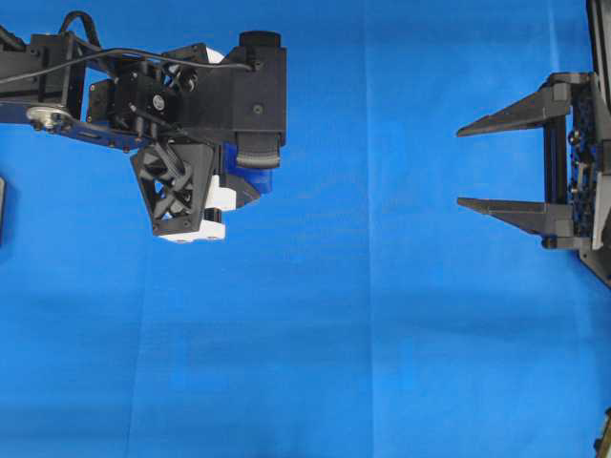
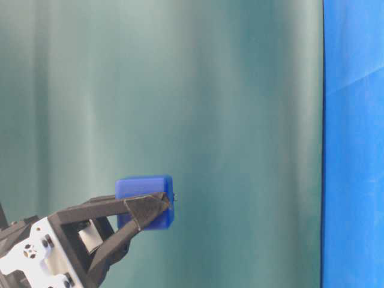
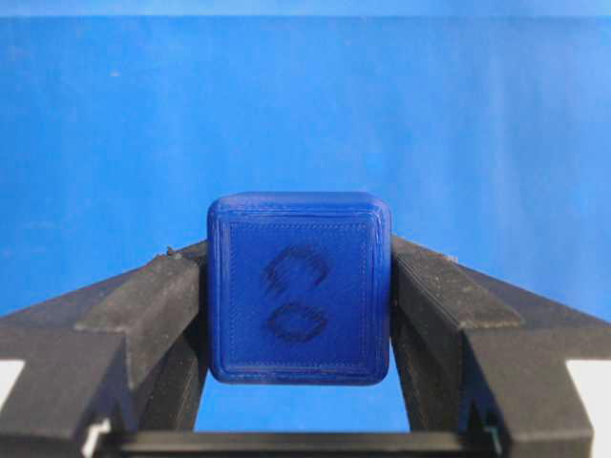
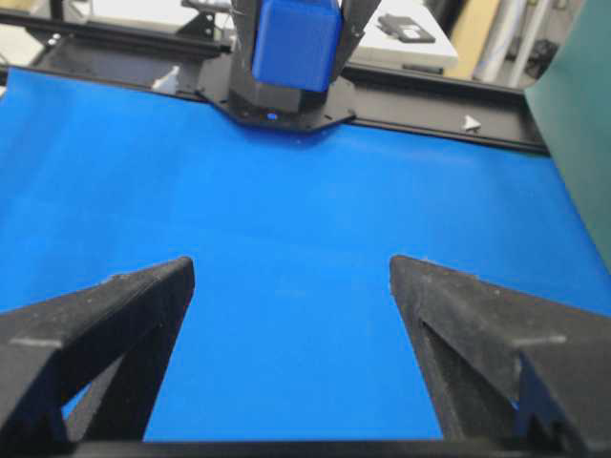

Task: Handover the blue block to the right arm after grasping it with the left arm, then place it in the designated position.
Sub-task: 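Rotate the left gripper to present the cube toward the right arm, then reach the right gripper to the cube held by the left gripper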

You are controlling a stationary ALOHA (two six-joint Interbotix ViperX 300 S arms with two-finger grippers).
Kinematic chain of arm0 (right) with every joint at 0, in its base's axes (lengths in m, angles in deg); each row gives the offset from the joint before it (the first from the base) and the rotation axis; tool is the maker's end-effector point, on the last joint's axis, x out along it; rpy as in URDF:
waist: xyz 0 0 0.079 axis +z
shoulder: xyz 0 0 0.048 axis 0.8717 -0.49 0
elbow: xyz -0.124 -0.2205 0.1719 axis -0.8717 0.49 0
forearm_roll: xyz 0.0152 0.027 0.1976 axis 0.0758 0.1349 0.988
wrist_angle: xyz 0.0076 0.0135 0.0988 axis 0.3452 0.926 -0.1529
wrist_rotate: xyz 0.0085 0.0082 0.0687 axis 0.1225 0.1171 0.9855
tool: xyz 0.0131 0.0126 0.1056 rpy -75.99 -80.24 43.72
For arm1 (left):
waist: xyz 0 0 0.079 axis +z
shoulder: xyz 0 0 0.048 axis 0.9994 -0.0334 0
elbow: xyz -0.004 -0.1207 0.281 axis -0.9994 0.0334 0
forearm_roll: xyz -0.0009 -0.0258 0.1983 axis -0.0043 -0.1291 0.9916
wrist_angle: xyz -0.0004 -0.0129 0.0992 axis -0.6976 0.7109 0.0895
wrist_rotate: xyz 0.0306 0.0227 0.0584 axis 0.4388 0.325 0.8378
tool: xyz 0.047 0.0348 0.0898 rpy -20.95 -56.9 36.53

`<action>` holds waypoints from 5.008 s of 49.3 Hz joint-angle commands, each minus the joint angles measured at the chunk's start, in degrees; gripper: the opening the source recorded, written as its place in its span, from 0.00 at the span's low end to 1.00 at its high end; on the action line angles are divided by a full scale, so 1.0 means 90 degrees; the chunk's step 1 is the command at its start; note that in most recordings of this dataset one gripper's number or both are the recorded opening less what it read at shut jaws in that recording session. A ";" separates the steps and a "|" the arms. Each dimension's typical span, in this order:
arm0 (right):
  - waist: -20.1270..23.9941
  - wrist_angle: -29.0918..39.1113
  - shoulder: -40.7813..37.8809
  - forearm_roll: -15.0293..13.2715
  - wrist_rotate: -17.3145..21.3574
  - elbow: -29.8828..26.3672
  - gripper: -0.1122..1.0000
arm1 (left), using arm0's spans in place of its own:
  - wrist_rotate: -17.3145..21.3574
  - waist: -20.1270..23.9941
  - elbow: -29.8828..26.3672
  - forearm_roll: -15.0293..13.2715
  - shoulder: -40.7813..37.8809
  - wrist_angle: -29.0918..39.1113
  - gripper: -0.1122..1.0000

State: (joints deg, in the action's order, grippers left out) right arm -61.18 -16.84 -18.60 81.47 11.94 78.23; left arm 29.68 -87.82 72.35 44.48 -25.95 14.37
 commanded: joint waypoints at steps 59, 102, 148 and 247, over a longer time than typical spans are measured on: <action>-0.0010 -0.0029 0.0020 -0.0039 -0.0039 -0.0254 0.97 | -0.0039 0.0000 0.2773 0.0000 0.2109 -0.5957 0.51; -0.0010 0.0342 0.0088 -0.0674 -0.0742 -0.0557 0.97 | -0.0049 0.0000 0.2988 0.0000 0.2178 -0.6318 0.51; 0.0039 0.1143 0.0029 -0.4033 -0.4111 -0.0869 0.94 | -0.0068 -0.0010 0.3027 -0.0029 0.2168 -0.6357 0.51; 0.0059 0.0850 0.0137 -0.4375 -0.4102 -0.0898 0.93 | -0.0068 -0.0010 0.3047 -0.0039 0.2188 -0.6367 0.51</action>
State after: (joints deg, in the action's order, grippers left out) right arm -60.74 -8.58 -17.37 42.09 -25.15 71.64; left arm 29.15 -87.82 100.21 44.22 -8.63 -42.41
